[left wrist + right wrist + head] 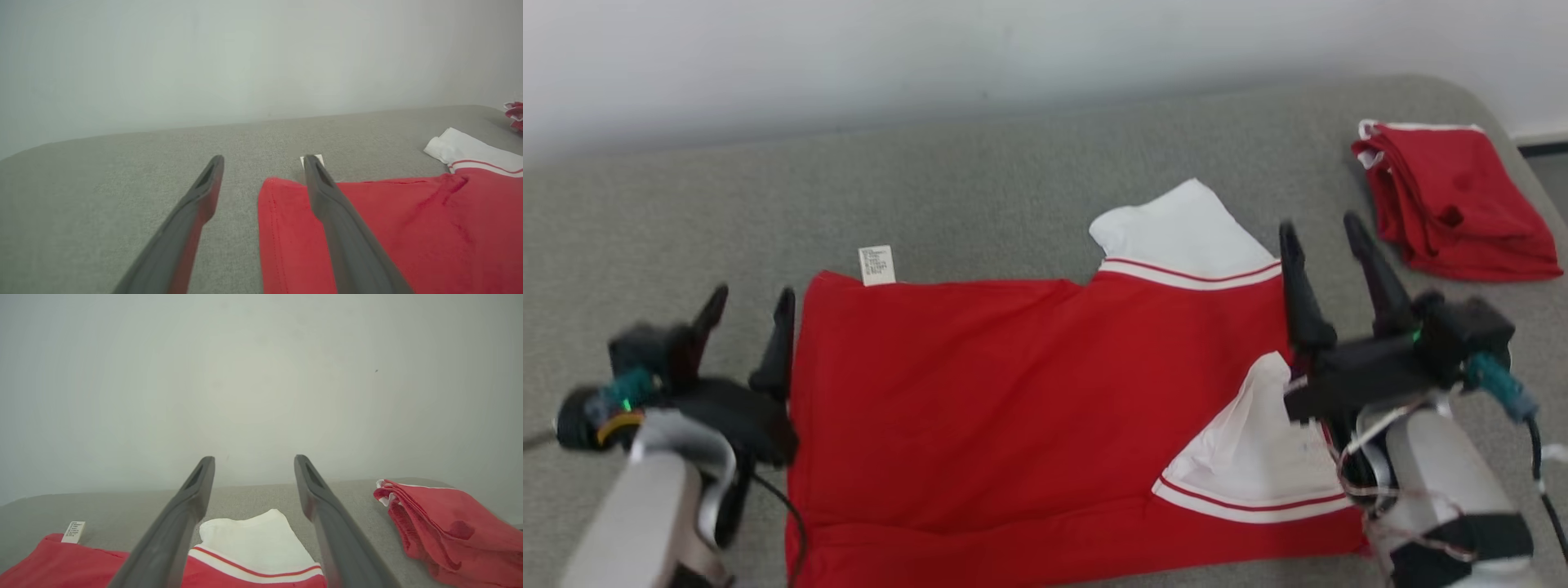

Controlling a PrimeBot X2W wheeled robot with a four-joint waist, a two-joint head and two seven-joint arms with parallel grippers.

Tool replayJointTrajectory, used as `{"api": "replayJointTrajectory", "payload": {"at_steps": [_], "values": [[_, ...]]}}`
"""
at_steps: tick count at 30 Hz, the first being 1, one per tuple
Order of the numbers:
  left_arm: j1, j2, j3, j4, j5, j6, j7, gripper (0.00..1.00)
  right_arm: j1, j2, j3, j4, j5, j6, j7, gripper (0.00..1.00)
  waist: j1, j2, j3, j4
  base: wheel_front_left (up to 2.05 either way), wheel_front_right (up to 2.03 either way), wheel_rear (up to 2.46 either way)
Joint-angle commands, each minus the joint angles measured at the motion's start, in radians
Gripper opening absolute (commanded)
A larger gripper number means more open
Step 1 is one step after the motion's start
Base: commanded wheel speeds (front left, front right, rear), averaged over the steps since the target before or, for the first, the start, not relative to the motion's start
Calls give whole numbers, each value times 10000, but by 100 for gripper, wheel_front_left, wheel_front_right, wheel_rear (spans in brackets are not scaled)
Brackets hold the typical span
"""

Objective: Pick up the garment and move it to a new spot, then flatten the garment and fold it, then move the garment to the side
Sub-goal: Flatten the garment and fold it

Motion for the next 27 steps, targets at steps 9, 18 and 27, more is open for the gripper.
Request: {"api": "replayJointTrajectory", "payload": {"at_steps": [9, 18, 27], "values": [[-2317, 1388, -1864, 724, -2923, 20, 2182, 100, -2302, -72, 426, 1283, 221, -21, -3, 100, -3, -1, 1439, -629, 0, 0, 0], [-2929, 1744, -2971, 2056, -3824, 19, 2488, 100, -2791, 76, 720, 1651, 229, -21, -3, 100, -3, -1, 1617, -781, 0, 0, 0], [-3480, 1709, -3475, 2873, -4381, 18, 2221, 100, -3082, 61, 1063, 1940, 229, -21, -2, 100, -3, -1, 1916, -909, 0, 0, 0]]}}
